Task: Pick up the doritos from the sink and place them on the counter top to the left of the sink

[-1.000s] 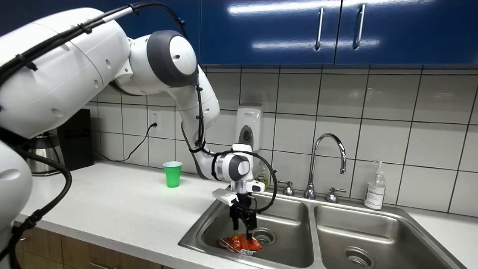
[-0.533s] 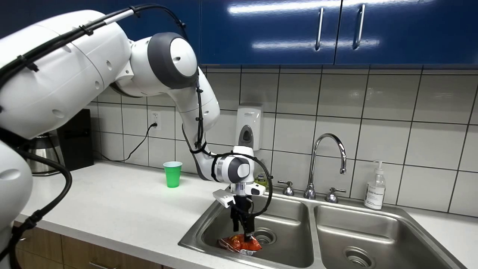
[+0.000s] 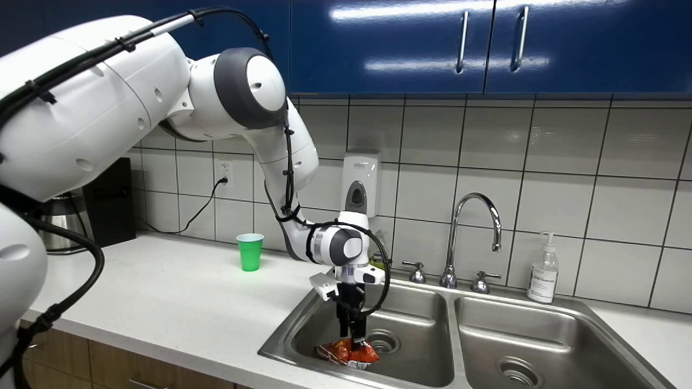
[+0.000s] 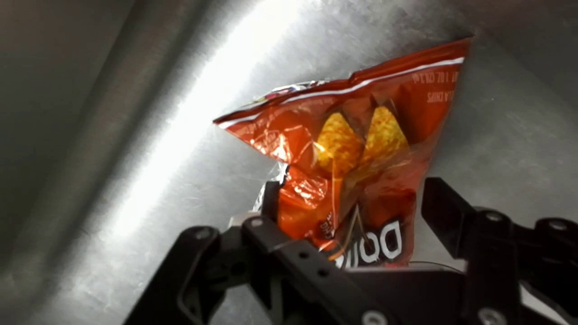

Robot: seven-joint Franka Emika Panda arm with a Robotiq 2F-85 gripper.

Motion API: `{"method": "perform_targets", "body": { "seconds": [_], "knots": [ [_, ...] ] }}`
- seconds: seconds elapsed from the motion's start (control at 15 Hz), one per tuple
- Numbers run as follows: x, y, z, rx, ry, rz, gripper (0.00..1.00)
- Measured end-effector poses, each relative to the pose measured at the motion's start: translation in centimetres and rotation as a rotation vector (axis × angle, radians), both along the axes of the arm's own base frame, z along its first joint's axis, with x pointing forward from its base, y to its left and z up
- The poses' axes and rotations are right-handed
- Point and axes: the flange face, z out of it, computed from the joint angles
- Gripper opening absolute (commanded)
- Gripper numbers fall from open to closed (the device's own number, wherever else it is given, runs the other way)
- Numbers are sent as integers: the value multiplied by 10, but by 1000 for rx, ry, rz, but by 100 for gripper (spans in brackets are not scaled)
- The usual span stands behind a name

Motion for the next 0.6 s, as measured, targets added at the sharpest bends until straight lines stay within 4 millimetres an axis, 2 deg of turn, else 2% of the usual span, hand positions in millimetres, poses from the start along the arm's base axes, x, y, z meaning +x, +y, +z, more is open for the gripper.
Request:
{"method": "perform_targets", "body": {
  "seconds": [0.33,0.47,0.6],
  "knots": [
    [0,-1,0,-5,-6,-19,12],
    [0,-1,-2,-6,-5,-22,0],
    [-1,0,-5,-7,-3,-23,0]
  ]
}}
